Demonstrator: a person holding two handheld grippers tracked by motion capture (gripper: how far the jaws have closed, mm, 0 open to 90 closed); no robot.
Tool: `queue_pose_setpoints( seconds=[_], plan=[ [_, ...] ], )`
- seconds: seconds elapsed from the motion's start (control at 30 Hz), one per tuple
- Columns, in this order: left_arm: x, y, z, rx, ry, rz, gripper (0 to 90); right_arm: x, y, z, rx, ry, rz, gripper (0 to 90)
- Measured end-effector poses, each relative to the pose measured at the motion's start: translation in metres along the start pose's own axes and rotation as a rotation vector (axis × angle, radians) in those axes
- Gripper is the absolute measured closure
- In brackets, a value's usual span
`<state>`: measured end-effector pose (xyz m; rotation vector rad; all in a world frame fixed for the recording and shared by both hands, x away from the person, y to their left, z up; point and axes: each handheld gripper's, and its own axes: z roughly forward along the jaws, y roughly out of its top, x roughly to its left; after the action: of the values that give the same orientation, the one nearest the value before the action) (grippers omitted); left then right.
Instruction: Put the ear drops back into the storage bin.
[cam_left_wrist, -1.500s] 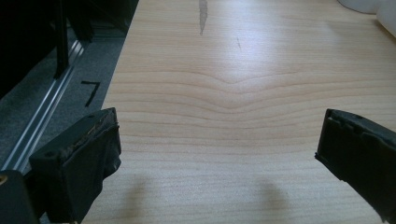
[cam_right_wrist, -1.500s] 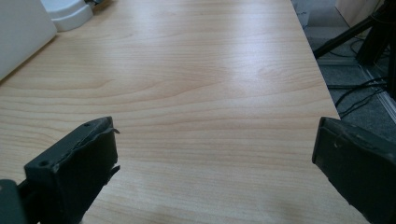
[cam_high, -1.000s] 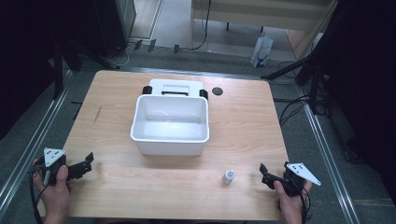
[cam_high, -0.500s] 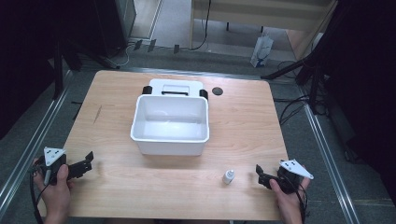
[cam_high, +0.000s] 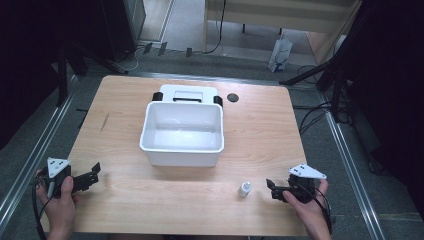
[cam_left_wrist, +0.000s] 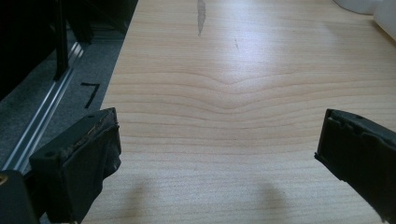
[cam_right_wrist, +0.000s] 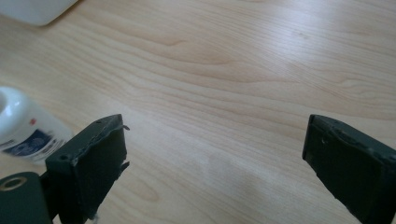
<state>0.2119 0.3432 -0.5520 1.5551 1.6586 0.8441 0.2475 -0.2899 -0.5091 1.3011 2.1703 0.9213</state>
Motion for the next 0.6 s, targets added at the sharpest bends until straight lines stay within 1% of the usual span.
queue_pose_setpoints(
  seconds=[0.03,0.1,0.13,0.17,0.2,0.23,0.27,0.3,0.33,0.4,0.43,0.47,0.53,0.57,0.6],
  plan=[
    [0.000,0.000,0.000,0.000,0.000,0.000,0.4,0.000,0.000,0.000,0.000,0.000,0.000,5.8],
    [0.000,0.000,-0.001,-0.002,-0.004,0.000,0.4,0.004,0.007,-0.003,0.036,0.005,-0.047,5.9],
    [0.000,-0.001,-0.001,-0.003,-0.005,-0.002,0.4,0.005,0.009,-0.004,0.049,0.008,-0.061,6.0],
    [0.001,-0.001,-0.001,-0.003,-0.007,-0.003,0.4,0.006,0.013,-0.006,0.068,0.014,-0.085,6.0],
    [0.001,-0.001,-0.001,-0.004,-0.008,-0.007,0.4,0.008,0.019,-0.009,0.102,0.027,-0.135,6.0],
    [0.001,-0.001,-0.001,-0.004,-0.008,-0.007,0.4,0.009,0.021,-0.010,0.111,0.030,-0.154,6.0],
    [0.001,-0.001,-0.001,-0.003,-0.007,-0.007,0.4,0.009,0.021,-0.010,0.111,0.030,-0.154,6.0],
    [0.000,-0.001,-0.001,-0.002,-0.006,-0.001,0.4,0.013,0.028,-0.014,0.140,0.040,-0.212,6.0],
    [0.000,-0.001,-0.001,0.001,-0.003,0.003,0.4,0.014,0.031,-0.015,0.150,0.044,-0.226,6.2],
    [-0.001,-0.001,0.000,0.001,-0.001,0.009,0.4,0.016,0.037,-0.017,0.177,0.067,-0.254,7.6],
    [-0.001,-0.001,0.000,0.001,-0.001,0.009,0.5,0.016,0.037,-0.017,0.177,0.067,-0.254,7.6],
    [-0.002,0.000,0.000,0.005,0.002,0.014,0.4,0.019,0.043,-0.018,0.201,0.071,-0.282,8.0],
    [-0.002,0.000,0.000,0.006,0.002,0.015,0.4,0.022,0.049,-0.019,0.217,0.087,-0.309,10.9],
    [-0.002,0.000,0.000,0.006,0.002,0.015,0.4,0.022,0.049,-0.019,0.217,0.087,-0.309,10.9],
    [-0.002,0.000,0.000,0.005,0.002,0.013,0.4,0.026,0.052,-0.019,0.236,0.104,-0.319,12.5]
  ],
)
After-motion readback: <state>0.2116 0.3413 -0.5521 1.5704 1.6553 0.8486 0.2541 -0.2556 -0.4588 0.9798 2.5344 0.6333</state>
